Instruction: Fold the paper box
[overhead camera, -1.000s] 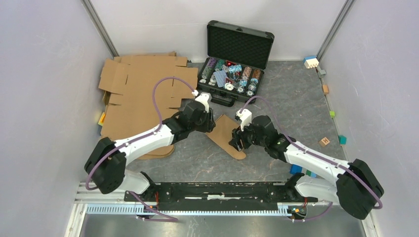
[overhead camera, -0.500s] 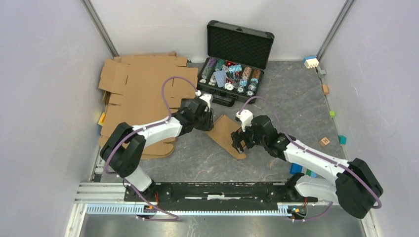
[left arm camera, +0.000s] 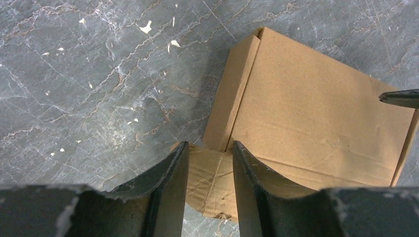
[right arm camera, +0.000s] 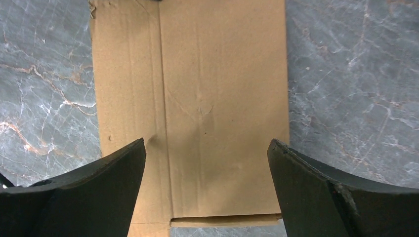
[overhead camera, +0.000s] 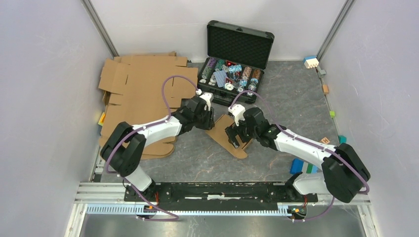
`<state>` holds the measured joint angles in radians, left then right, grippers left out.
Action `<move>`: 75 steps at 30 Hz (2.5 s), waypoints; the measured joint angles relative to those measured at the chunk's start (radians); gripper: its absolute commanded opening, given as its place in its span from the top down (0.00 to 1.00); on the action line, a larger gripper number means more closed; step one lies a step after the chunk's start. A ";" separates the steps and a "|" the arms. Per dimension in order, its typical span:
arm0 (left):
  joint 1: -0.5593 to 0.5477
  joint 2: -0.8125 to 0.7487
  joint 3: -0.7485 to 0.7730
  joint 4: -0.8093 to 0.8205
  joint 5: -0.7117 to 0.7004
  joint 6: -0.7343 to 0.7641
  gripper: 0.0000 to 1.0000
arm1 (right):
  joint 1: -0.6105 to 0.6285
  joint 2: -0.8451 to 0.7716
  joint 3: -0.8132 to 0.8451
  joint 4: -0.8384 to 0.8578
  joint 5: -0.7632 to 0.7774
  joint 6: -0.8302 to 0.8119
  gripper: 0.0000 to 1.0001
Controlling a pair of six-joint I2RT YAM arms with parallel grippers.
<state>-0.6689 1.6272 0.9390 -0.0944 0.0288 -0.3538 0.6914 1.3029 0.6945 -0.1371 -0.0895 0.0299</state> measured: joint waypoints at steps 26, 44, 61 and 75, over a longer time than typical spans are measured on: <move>0.002 -0.557 -0.435 0.082 0.031 -0.138 0.98 | -0.112 -0.099 0.004 0.040 -0.057 0.114 0.36; -0.171 -0.296 -0.581 0.466 0.104 -0.398 0.98 | -0.163 0.057 -0.009 0.136 0.011 0.117 0.38; -0.176 -0.058 -0.611 0.805 0.105 -0.487 0.98 | -0.301 0.183 -0.041 0.302 -0.281 0.220 0.54; -0.175 0.040 -0.498 0.922 0.109 -0.473 0.98 | -0.327 0.251 -0.056 0.423 -0.408 0.301 0.62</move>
<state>-0.8440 1.6676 0.4408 0.8280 0.1375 -0.8268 0.3641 1.5536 0.6388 0.2859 -0.4973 0.3305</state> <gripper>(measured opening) 0.029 0.396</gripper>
